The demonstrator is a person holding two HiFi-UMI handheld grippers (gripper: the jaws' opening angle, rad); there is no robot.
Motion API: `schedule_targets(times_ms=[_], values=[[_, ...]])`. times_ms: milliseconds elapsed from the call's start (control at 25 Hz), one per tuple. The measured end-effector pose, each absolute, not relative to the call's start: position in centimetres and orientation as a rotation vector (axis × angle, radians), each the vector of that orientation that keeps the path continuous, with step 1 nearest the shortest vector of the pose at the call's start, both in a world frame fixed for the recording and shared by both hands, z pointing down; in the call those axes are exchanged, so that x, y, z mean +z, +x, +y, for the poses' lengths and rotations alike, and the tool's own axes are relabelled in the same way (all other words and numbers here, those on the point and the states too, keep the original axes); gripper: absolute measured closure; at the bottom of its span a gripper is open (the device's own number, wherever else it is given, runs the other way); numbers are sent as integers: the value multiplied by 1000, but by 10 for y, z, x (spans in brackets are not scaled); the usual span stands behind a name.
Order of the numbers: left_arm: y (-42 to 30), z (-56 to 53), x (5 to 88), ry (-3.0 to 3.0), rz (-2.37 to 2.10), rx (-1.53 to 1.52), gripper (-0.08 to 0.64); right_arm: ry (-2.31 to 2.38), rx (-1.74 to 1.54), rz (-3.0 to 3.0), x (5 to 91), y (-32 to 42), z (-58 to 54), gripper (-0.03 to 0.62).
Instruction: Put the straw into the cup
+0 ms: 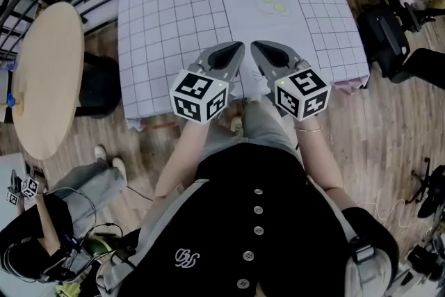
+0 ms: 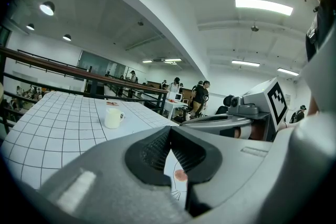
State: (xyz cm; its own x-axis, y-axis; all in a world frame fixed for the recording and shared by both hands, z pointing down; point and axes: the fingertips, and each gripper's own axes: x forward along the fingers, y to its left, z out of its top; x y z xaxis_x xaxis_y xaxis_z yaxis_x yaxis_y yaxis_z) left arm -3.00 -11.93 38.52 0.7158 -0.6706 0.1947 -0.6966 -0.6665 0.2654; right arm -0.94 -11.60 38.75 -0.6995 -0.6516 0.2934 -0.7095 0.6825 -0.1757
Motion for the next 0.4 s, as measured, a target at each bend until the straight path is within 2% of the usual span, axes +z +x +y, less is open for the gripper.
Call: schedule_targets(times_ms=[400], values=[[-26,-119,386,2609,-1077,127,561,1122,417,-2692,387,-3,-116,592]])
